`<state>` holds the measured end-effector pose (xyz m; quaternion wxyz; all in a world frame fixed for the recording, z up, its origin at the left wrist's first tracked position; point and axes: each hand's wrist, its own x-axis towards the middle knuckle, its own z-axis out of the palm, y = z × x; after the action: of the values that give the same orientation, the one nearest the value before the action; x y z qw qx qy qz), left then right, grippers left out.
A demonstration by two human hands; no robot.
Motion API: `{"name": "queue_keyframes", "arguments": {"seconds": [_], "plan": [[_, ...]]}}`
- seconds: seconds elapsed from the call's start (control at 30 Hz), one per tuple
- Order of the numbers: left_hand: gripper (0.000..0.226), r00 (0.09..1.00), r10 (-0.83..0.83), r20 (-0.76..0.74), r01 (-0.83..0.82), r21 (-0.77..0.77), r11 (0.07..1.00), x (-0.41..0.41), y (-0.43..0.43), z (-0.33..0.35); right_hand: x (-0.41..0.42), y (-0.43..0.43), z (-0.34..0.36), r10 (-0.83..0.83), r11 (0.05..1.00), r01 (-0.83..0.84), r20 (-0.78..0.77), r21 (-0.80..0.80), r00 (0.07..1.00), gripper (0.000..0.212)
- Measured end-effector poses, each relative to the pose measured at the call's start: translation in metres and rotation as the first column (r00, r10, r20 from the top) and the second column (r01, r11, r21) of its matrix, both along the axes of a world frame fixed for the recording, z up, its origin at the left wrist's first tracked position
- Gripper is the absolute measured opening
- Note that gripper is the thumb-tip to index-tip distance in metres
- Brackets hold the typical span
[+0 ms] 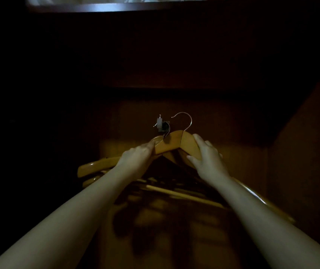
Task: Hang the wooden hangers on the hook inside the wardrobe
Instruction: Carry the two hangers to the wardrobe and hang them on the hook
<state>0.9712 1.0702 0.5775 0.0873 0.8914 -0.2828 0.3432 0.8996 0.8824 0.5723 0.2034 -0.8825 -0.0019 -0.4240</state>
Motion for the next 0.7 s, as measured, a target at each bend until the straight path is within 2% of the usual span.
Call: {"name": "queue_keyframes", "arguments": {"seconds": [0.23,0.4,0.53,0.7], "plan": [[0.049,0.969,0.069,-0.237,-0.09,-0.08,0.993,0.018,0.006,0.012,0.035,0.01,0.014,0.005,0.998,-0.008,-0.06,-0.055,0.998,0.066],[0.037,0.928,0.088,-0.362,-0.129,-0.092,0.987,0.032,0.016,0.015,0.056,0.018,0.016,0.026,0.997,-0.035,-0.117,-0.072,0.993,0.066],[0.03,0.904,0.089,-0.417,-0.131,-0.072,0.989,0.036,0.02,0.016,0.065,0.02,0.011,0.082,0.996,-0.088,-0.182,-0.025,0.98,0.066],[0.038,0.903,0.023,-0.429,-0.079,-0.113,0.99,0.044,0.021,0.0,0.066,0.017,-0.002,0.082,0.993,-0.094,-0.16,-0.066,0.984,0.07]]}}
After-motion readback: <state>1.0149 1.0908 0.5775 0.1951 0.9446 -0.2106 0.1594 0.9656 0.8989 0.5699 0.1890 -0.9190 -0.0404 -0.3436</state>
